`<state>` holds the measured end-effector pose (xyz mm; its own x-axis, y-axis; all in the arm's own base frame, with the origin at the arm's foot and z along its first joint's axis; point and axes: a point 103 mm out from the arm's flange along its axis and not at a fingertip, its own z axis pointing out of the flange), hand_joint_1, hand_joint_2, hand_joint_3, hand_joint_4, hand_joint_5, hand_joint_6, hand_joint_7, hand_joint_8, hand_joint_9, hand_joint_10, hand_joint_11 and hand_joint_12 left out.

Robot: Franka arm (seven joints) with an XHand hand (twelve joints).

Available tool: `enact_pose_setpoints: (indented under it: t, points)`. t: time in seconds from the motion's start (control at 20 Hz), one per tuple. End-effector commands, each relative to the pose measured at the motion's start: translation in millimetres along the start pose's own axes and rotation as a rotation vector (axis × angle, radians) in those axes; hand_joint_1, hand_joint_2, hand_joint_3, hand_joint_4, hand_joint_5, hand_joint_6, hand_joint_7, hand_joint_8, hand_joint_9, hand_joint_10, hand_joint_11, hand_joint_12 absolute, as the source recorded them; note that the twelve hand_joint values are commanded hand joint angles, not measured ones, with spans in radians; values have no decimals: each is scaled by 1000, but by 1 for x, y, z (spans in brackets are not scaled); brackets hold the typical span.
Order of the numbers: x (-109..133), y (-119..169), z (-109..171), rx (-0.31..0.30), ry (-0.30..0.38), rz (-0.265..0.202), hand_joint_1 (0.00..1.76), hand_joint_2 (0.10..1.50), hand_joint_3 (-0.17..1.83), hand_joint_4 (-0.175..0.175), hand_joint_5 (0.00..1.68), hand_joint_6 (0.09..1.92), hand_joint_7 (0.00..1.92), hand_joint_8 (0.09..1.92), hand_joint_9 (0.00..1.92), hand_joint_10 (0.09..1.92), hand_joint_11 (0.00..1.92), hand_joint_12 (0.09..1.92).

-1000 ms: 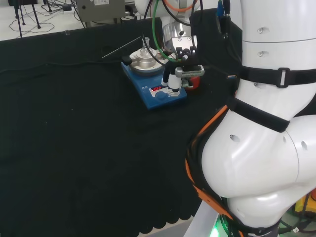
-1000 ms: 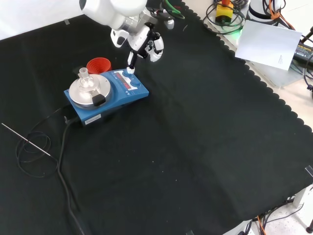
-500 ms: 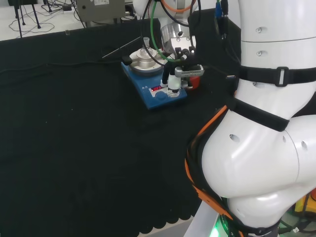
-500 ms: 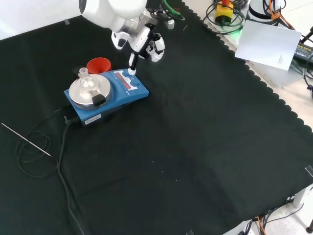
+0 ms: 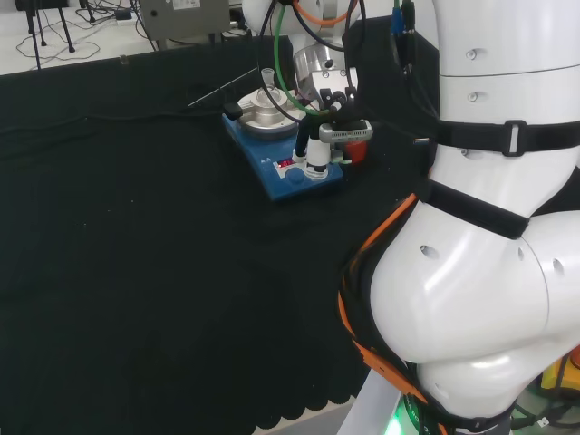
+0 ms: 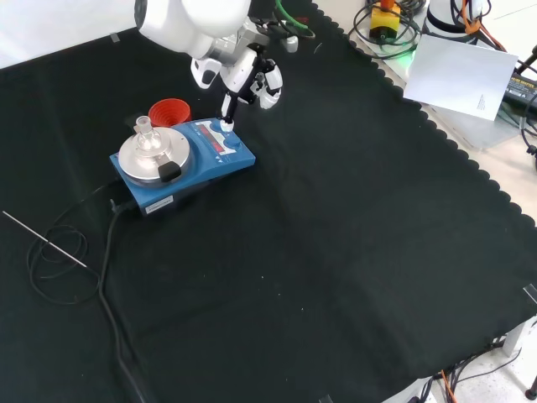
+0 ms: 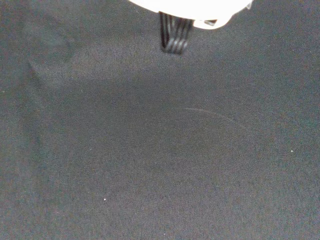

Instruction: Turn on the heater.

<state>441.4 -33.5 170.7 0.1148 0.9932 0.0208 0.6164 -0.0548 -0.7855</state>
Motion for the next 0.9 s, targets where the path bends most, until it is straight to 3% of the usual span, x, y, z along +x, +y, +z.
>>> enact_pose_setpoints:
  t: [0.05, 0.9]
  points:
    - [-2, 3, 2, 15, 3, 2, 1401, 692, 1015, -15, 231, 87, 1460, 1678, 1539, 1436, 1386, 1329]
    - [3, 6, 6, 25, -2, 0, 1405, 687, 1030, -15, 236, 87, 1461, 1682, 1538, 1440, 1381, 1337]
